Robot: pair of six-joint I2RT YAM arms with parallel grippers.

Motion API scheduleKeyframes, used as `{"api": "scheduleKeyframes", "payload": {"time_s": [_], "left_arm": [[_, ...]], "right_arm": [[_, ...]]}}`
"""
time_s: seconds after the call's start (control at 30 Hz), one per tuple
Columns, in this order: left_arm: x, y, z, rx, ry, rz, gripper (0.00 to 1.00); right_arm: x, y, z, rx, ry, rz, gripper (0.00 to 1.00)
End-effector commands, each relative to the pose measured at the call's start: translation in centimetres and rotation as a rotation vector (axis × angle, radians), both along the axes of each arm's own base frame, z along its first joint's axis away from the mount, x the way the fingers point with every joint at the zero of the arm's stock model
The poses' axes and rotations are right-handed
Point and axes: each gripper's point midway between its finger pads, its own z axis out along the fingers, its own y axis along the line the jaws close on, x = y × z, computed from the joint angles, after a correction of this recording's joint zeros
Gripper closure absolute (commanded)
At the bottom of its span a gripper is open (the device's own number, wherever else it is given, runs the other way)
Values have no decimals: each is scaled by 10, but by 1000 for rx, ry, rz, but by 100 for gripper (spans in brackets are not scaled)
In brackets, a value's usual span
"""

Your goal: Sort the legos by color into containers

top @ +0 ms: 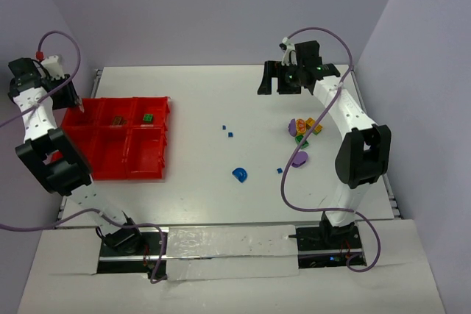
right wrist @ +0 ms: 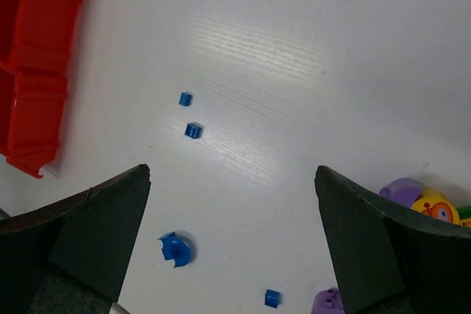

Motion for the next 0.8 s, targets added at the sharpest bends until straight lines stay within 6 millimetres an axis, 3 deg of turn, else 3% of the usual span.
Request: {"api": "scheduleKeyframes", "payload": {"time_s": [0.0,0.37,0.63,0.77], "left_arm": [[9,12,-1,42,10,-7,84],[34,17,-27,22,36,-38,77],[44,10,-39,30,59,-53,46],[44,10,-40,29,62,-52,39]], "right_arm": [[-2,-9,19,-49,-83,-3,0],[2,-12,1,-84,-68,2,0],[7,-17,-8,-117,-59,-3,0],[10,-23,-10,-155,-67,-10,0]]}}
